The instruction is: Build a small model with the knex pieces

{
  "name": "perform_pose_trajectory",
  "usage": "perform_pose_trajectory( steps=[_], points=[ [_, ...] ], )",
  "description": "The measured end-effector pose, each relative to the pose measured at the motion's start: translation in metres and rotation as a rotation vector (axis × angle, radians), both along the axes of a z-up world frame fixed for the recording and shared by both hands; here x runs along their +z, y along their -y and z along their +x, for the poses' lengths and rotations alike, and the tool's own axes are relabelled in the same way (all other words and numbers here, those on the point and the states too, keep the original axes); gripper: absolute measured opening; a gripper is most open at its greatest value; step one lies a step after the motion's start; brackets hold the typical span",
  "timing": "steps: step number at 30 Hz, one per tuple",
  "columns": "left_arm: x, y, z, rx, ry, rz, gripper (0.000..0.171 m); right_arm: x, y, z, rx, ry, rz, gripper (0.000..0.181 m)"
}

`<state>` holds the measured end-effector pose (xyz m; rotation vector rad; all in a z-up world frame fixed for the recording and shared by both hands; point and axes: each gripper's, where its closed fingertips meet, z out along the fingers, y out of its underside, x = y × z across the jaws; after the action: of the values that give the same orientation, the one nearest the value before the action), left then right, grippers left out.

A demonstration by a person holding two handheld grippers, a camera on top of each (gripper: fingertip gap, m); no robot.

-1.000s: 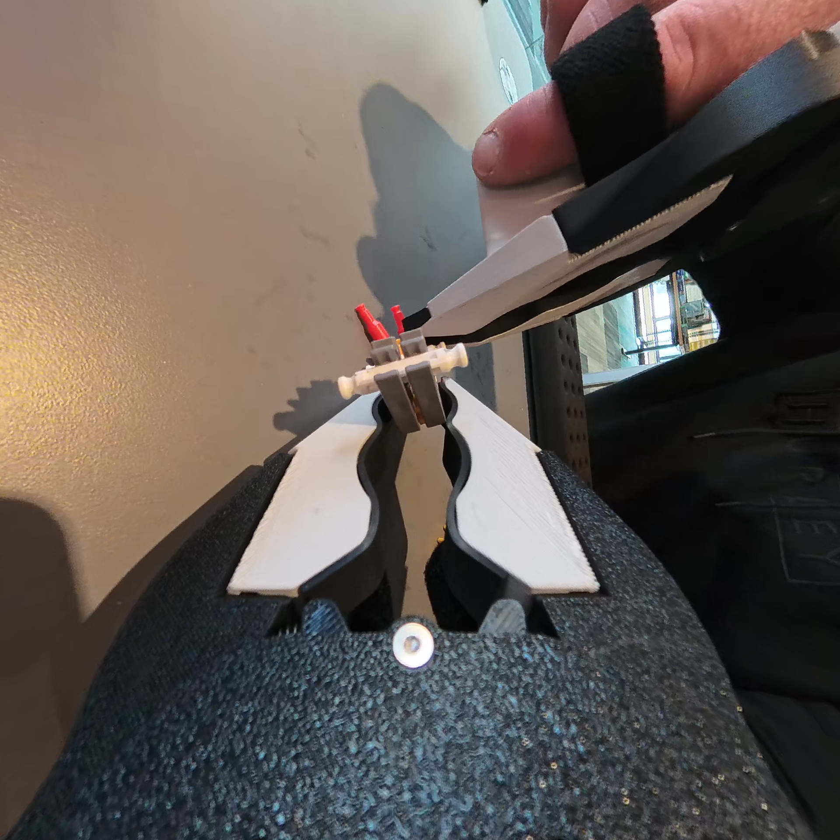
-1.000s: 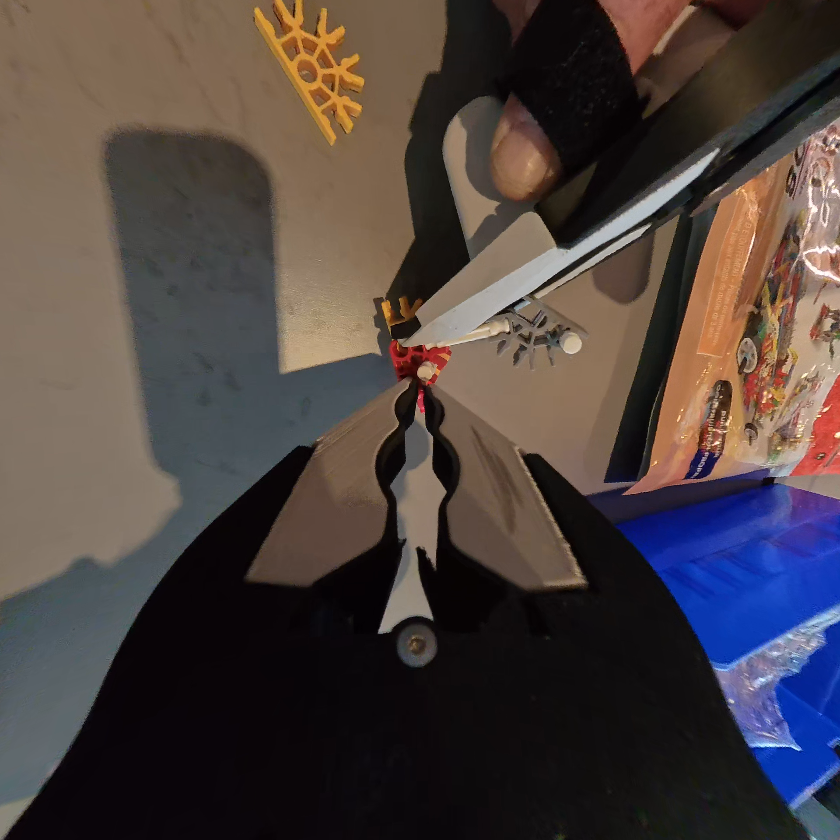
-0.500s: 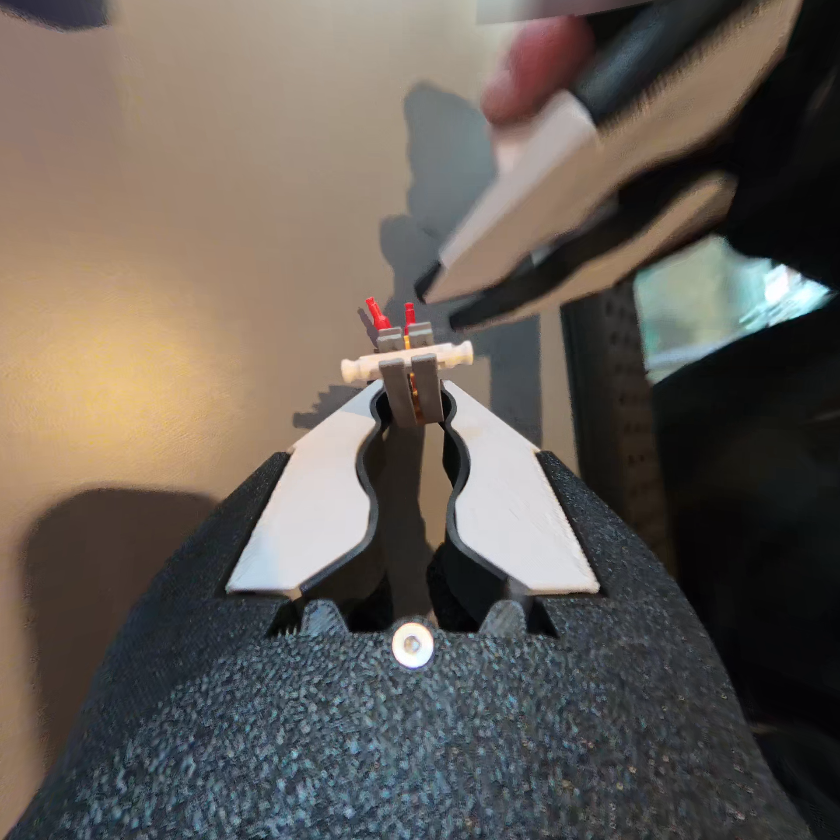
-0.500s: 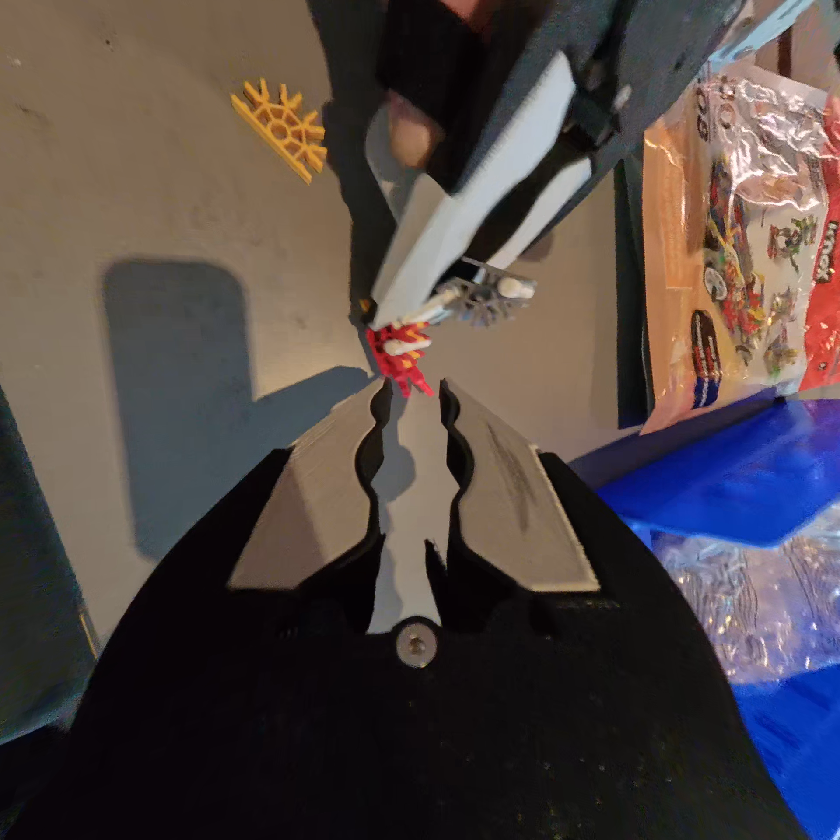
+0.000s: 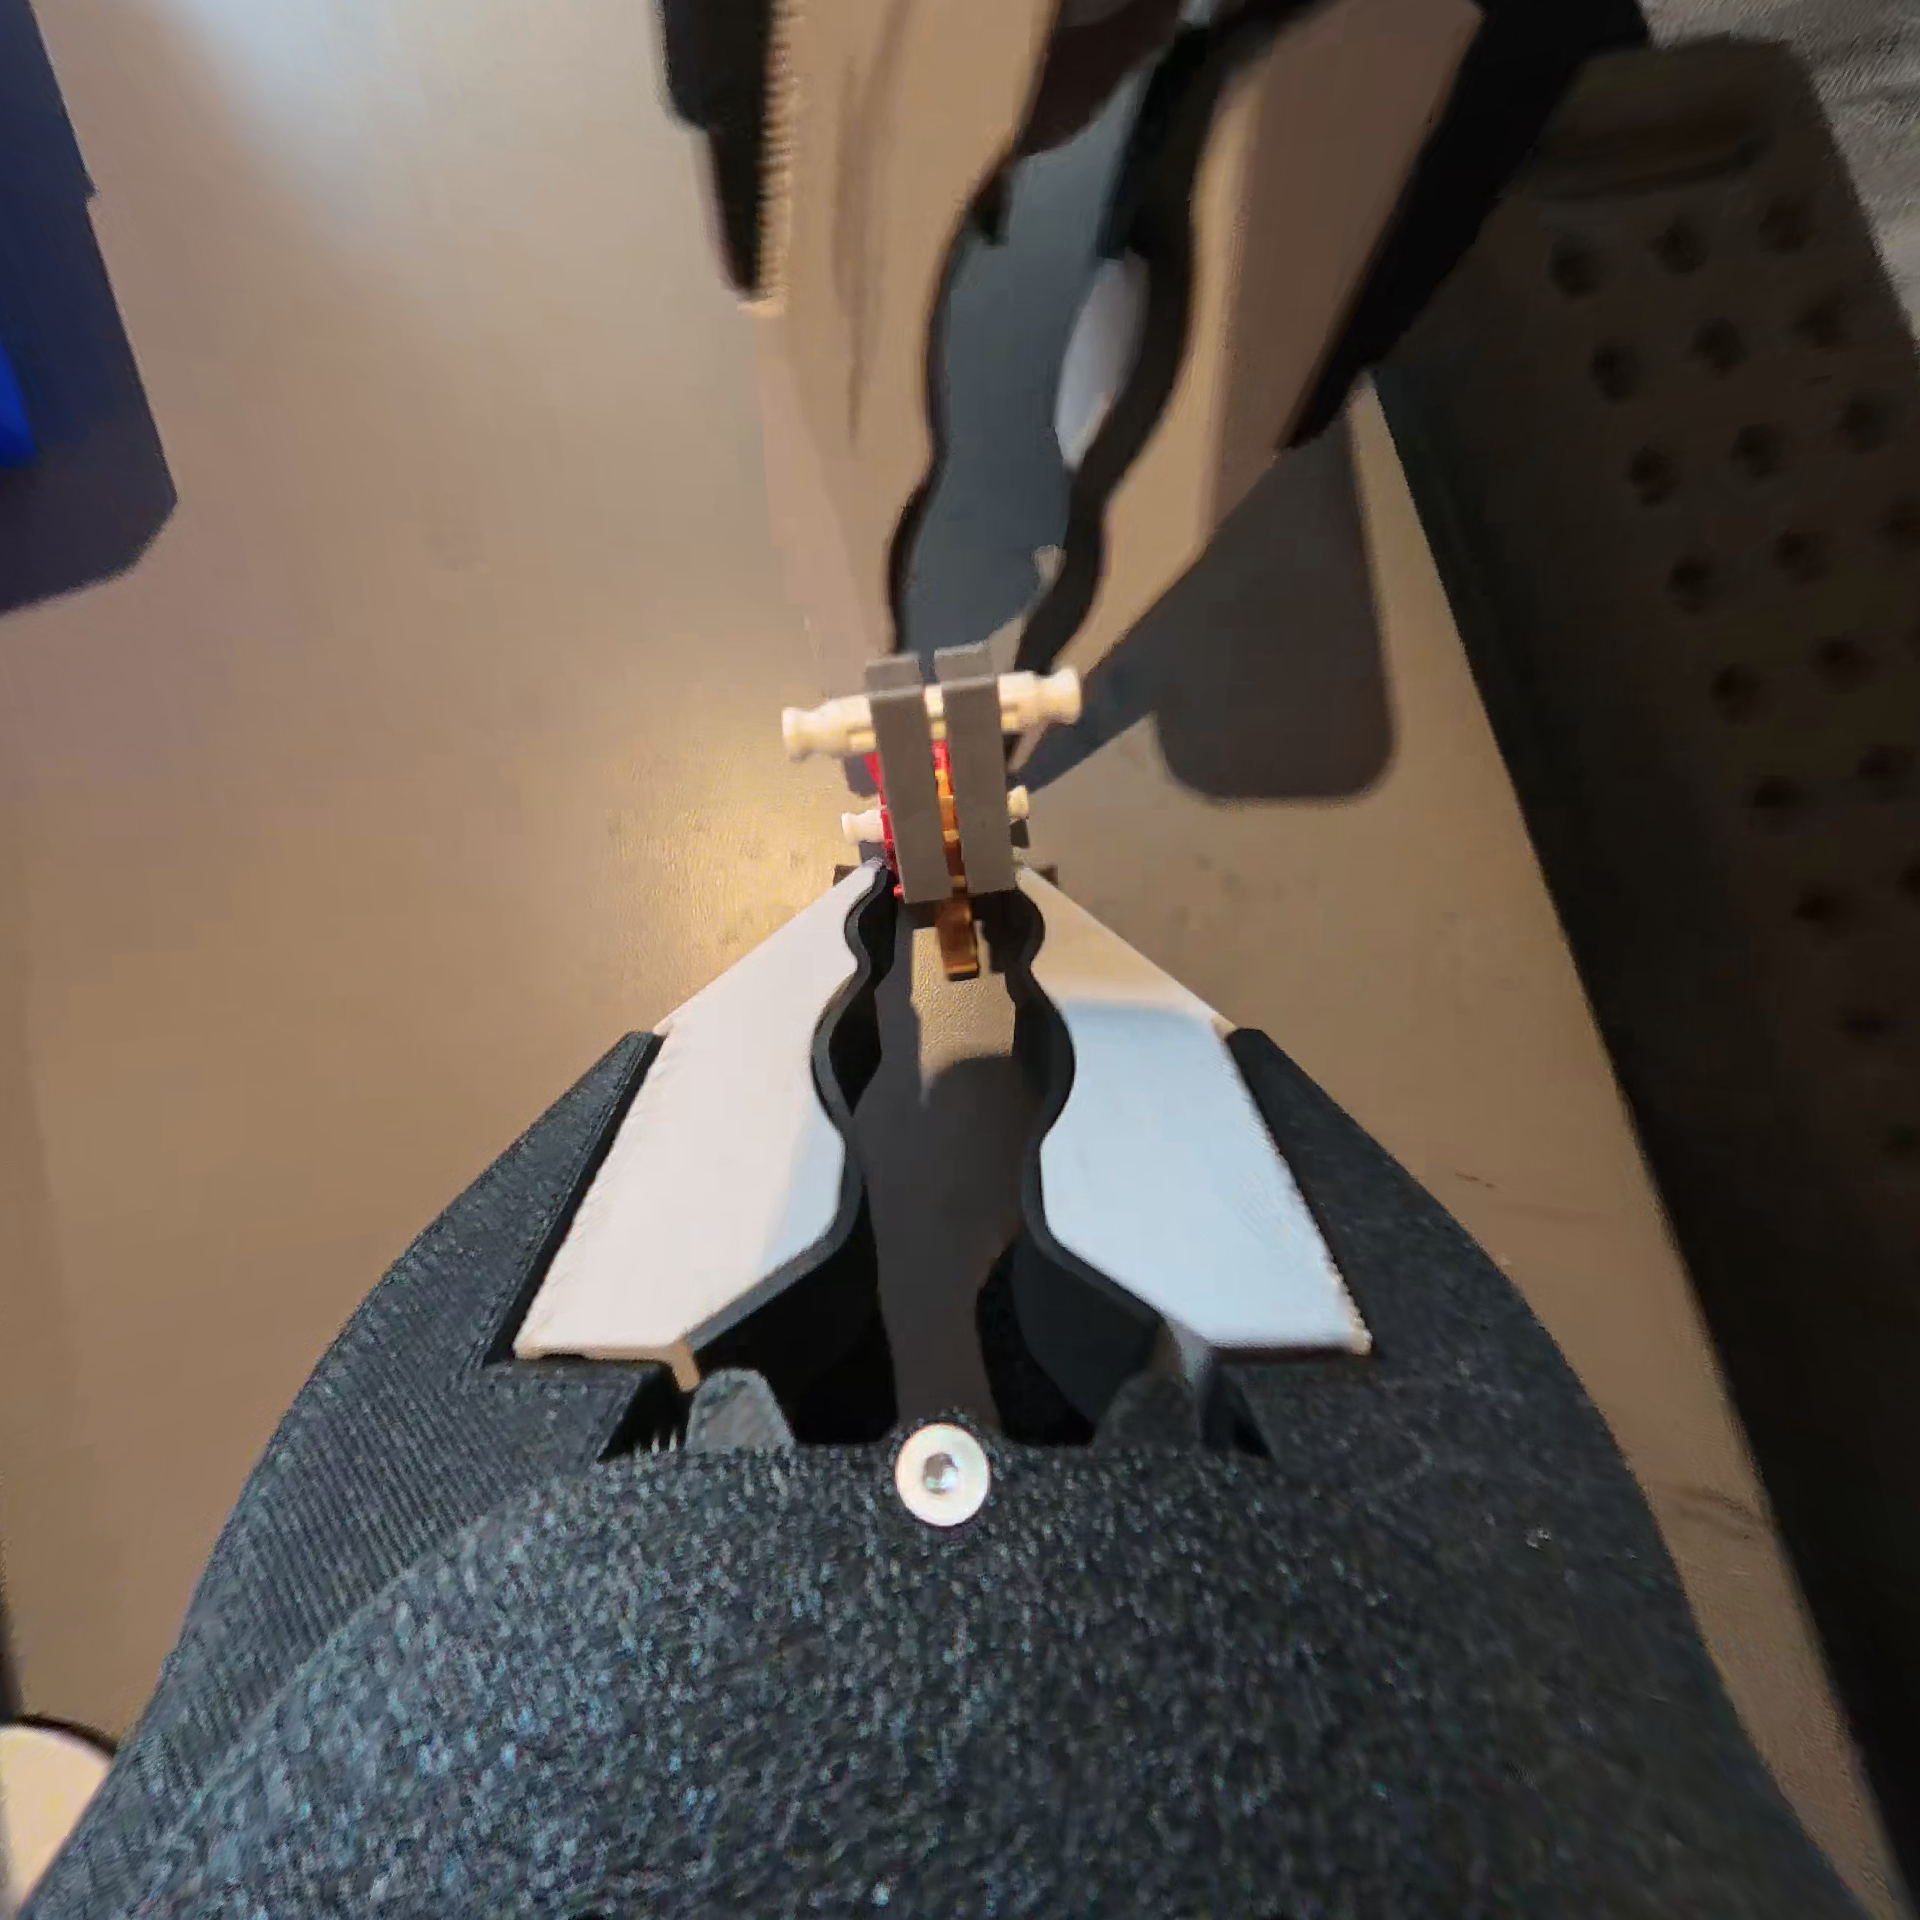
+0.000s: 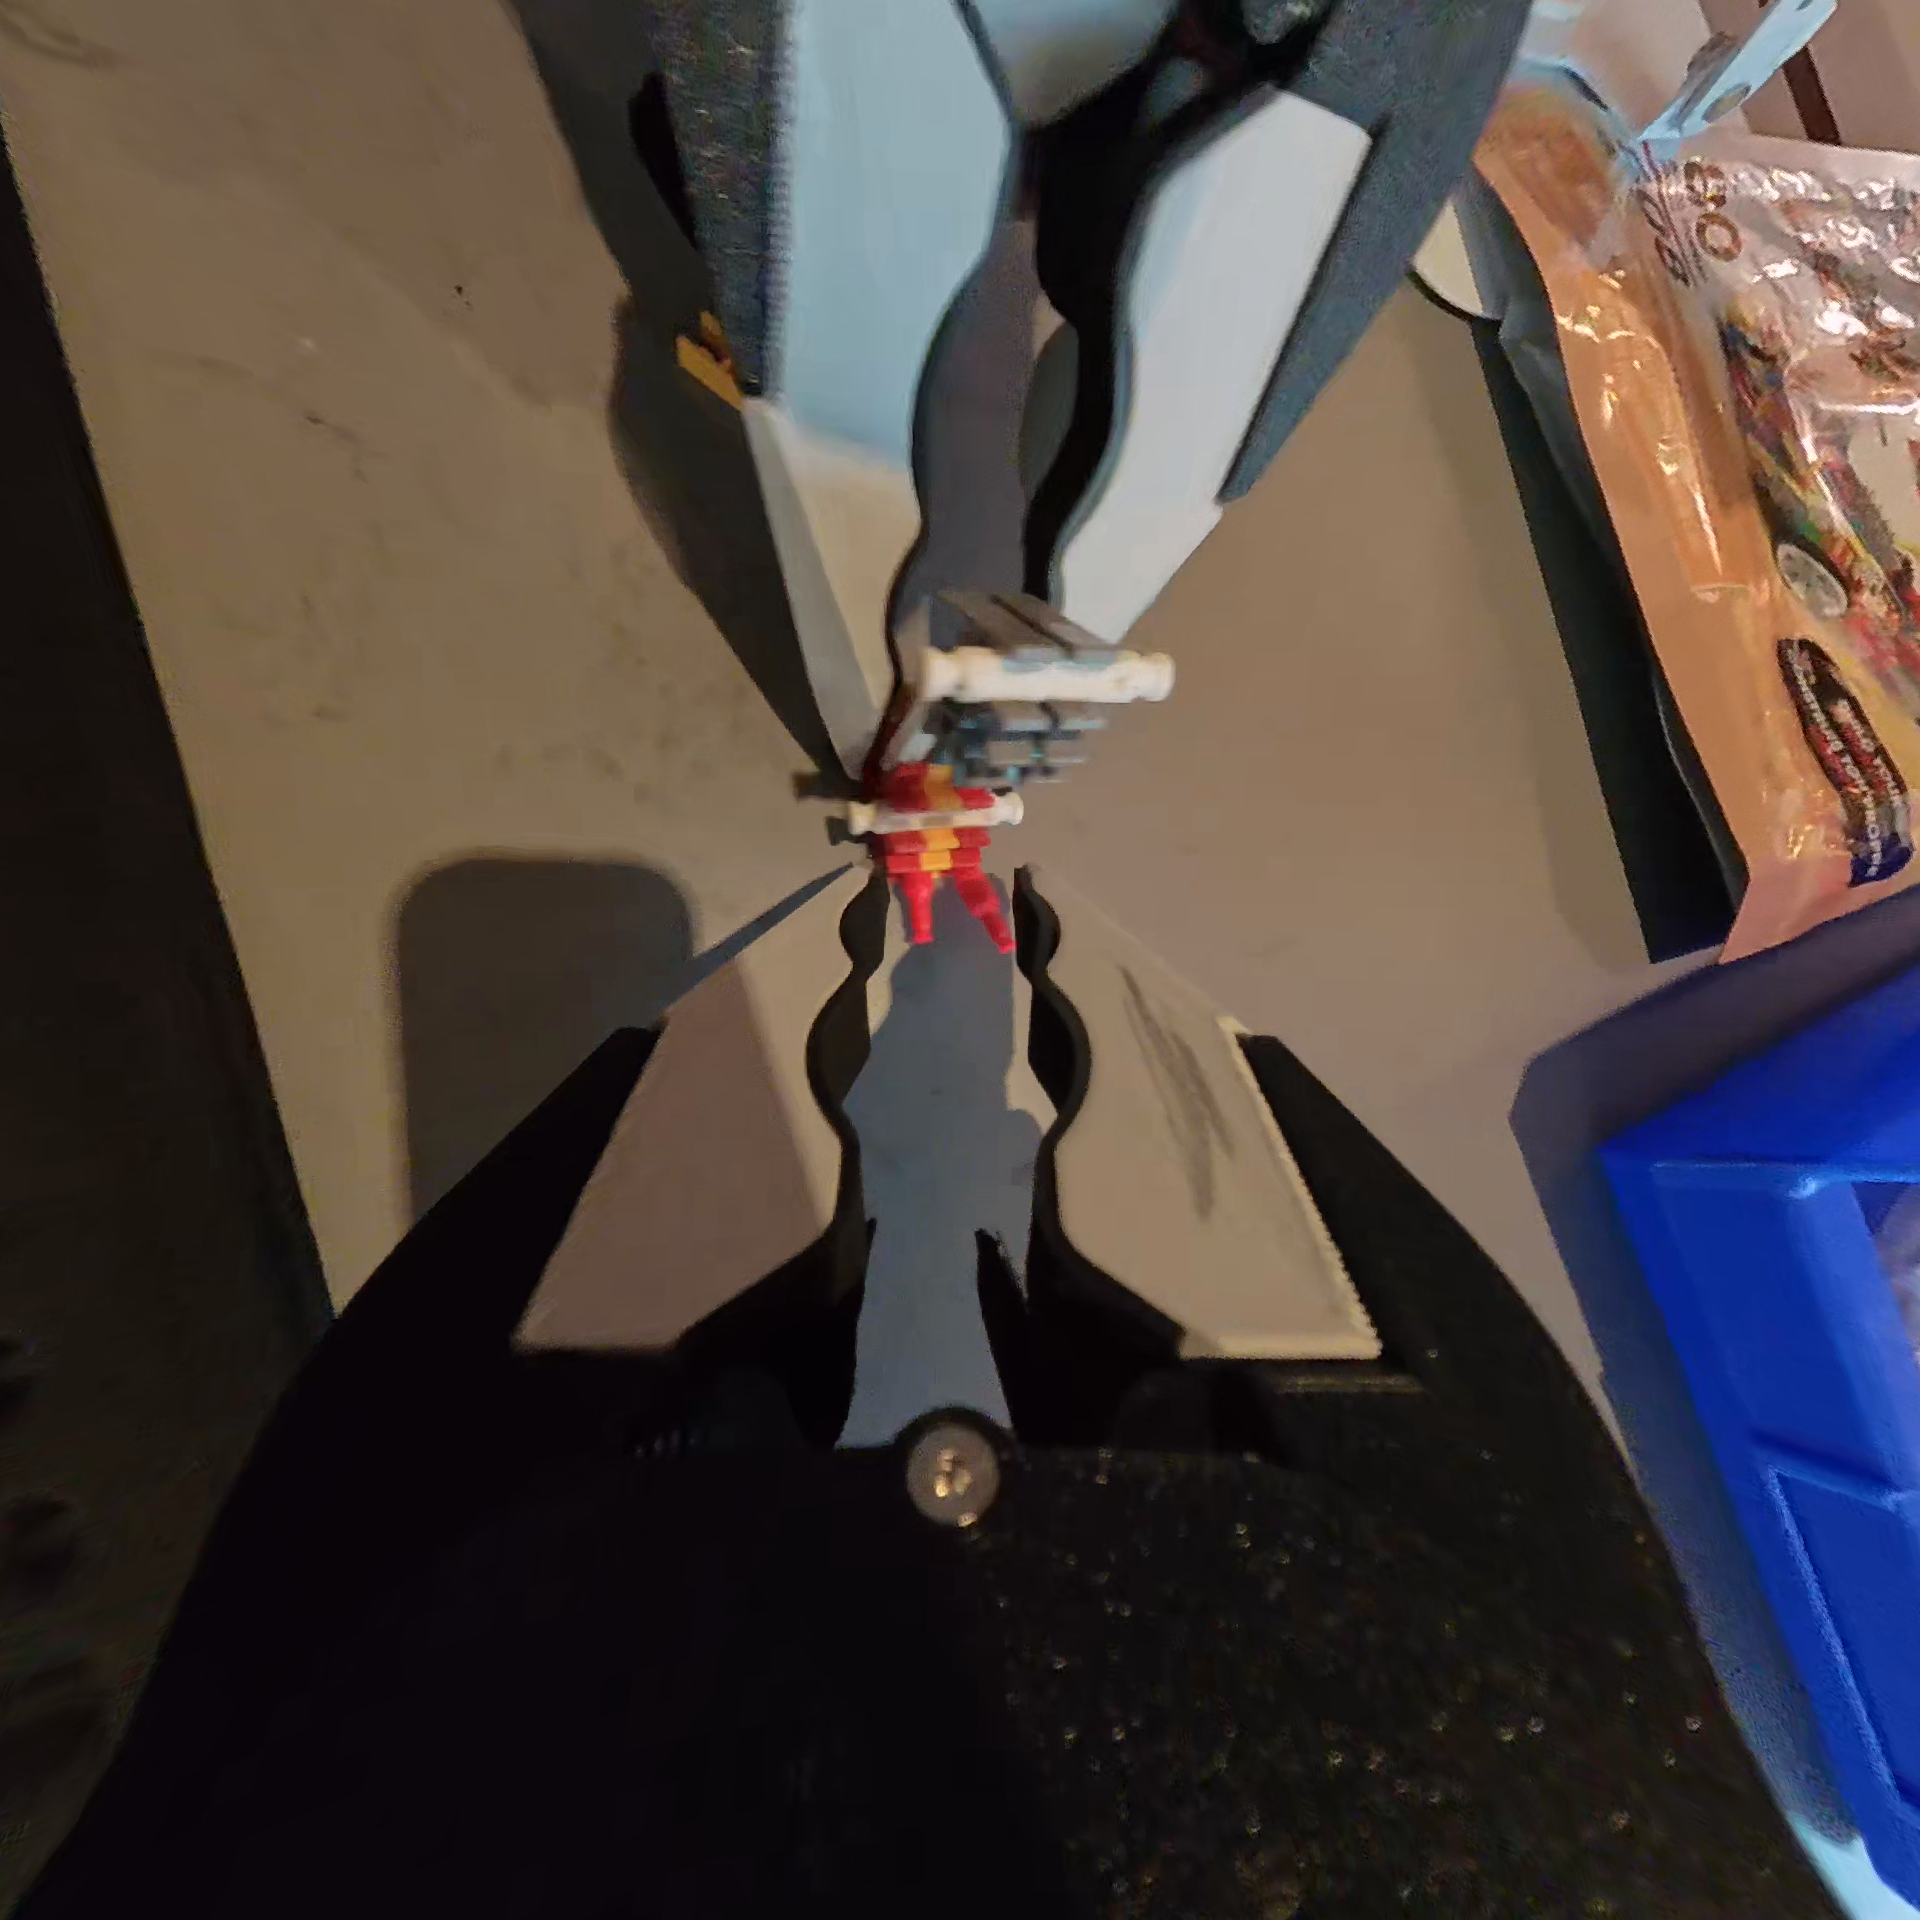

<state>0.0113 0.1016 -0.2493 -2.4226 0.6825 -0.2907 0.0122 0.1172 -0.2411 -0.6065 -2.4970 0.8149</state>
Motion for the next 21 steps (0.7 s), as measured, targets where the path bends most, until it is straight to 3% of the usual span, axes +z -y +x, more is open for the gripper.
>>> perform_pose_trajectory(
  steps=[8, 15, 21],
  points=[
    [-0.0001, -0.0003, 0.0011, -0.050, -0.079, 0.036, 0.017, -0.0080, 0.0018, 0.0022, -0.010, 0.043, -0.067, 0.015],
    [0.0001, -0.0014, 0.0024, -0.056, -0.097, 0.055, 0.017, -0.0077, -0.0001, 0.0017, -0.035, 0.048, -0.127, 0.020],
    [0.0007, 0.0004, 0.0073, -0.124, -0.142, 0.092, 0.017, -0.0085, 0.0013, 0.0084, 0.011, 0.107, -0.154, 0.016]
  ],
)
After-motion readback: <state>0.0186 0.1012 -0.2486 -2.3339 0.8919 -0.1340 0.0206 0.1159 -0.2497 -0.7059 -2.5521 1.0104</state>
